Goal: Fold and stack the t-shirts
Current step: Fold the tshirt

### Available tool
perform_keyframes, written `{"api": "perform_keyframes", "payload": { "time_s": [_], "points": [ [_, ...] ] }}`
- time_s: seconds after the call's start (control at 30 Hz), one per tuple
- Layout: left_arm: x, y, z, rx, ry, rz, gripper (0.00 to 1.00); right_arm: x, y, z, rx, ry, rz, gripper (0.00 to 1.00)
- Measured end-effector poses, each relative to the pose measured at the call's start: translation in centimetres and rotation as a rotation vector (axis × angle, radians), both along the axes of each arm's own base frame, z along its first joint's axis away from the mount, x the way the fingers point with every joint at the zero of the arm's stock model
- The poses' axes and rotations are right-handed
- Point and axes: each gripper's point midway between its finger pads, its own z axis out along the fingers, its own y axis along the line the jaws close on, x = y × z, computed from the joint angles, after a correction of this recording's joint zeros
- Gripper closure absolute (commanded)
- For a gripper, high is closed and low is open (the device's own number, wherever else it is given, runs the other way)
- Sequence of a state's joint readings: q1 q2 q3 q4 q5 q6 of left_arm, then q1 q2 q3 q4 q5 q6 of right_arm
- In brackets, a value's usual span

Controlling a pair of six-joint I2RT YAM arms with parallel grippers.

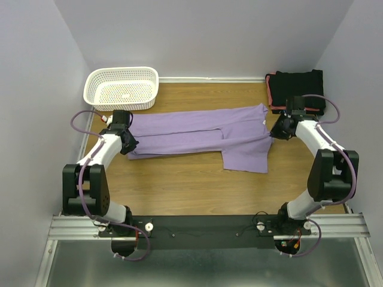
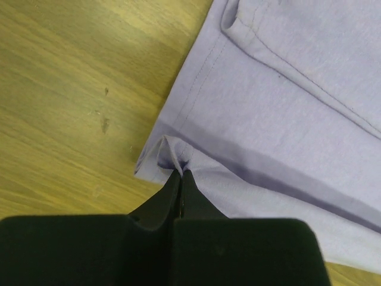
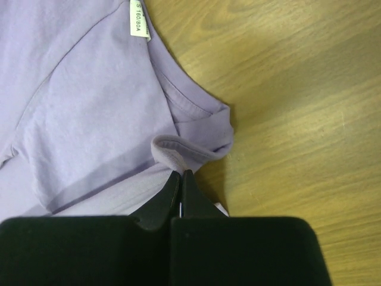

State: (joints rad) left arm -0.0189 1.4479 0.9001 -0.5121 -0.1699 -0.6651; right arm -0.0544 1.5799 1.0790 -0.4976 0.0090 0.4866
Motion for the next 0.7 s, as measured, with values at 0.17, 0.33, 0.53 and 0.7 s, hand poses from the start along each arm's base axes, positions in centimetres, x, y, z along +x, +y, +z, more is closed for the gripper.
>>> {"api": "perform_keyframes", "payload": {
  "time_s": [0.17, 0.33, 0.53, 0.7],
  "points": [
    [0.5, 0.1, -0.6, 0.008, 0.009, -0.01, 1.0, 0.7, 0.0, -0.7, 0.0, 0.02, 0.009, 0.99],
    [1.2, 0.3, -1.0, 0.022, 0.017, -0.017, 1.0, 1.5, 0.0, -1.1, -0.001, 0.031, 0.017, 0.99],
    [2.5, 0.5, -0.7, 0.041, -0.006, -0.022, 1.0, 2.5, -0.1, -1.3, -0.001, 0.033, 0.019, 1.0],
    [2.9, 1.1, -0.5, 0.049, -0.022, -0.01, 1.0, 3.1, -0.1, -1.3, -0.002, 0.033, 0.021, 0.99]
  ]
}}
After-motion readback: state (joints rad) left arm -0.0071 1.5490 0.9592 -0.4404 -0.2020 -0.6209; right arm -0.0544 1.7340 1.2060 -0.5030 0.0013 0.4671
